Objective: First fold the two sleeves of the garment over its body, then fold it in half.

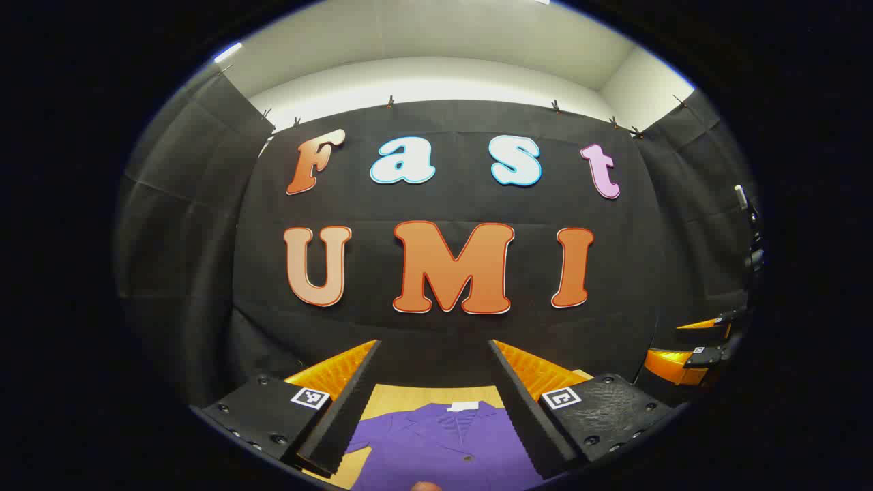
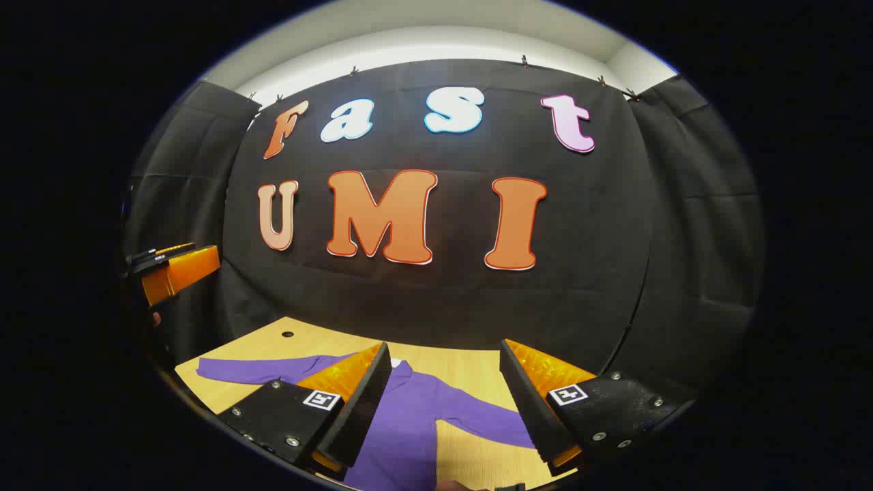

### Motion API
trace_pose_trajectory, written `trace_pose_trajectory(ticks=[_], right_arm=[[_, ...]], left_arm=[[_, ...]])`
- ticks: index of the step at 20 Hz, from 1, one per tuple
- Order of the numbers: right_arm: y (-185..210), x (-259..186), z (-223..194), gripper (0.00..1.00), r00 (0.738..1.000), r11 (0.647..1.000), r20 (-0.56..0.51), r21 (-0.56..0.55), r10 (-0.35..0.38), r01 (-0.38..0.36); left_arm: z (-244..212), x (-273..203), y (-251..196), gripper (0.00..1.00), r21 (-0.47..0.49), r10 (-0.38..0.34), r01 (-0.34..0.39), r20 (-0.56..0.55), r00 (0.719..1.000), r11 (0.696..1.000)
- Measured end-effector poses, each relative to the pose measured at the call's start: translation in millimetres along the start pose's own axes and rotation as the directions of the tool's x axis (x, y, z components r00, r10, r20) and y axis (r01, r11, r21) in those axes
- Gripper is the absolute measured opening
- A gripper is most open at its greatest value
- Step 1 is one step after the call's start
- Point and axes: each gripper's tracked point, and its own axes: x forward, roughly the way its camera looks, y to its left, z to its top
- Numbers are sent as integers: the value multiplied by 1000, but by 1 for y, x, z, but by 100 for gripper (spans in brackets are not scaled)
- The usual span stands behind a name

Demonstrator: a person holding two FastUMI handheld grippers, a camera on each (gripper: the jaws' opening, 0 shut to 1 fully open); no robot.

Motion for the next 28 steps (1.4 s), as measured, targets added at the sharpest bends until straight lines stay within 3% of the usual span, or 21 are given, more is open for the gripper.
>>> trace_pose_trajectory(ticks=[3,6,8,9,13,16,20,28], right_arm=[[5,31,-2,95,998,998,-4,12,55,-55],[7,49,-2,95,998,998,-18,-2,61,-61],[10,60,3,100,999,999,-1,-10,47,-47],[9,63,0,95,1000,999,-7,-11,31,-31],[13,78,-7,95,998,999,-58,-42,-11,8],[26,81,12,95,1000,999,-16,-32,5,-6],[35,91,3,95,999,1000,-38,-7,-3,3],[24,98,-1,95,998,997,-23,-40,-63,62]], left_arm=[[-10,26,-1,96,26,38,-38,-11,999,999],[-18,44,-4,96,28,38,-37,-27,999,999],[-26,58,-7,98,32,12,-11,-37,999,999],[-33,65,-10,96,39,-10,12,-59,998,999],[-60,100,-12,97,31,-71,76,-139,988,997],[-47,119,-4,96,37,-79,83,-107,991,996],[-52,121,3,96,42,-84,88,-92,992,995],[-51,121,6,96,52,-102,103,-28,994,993]])
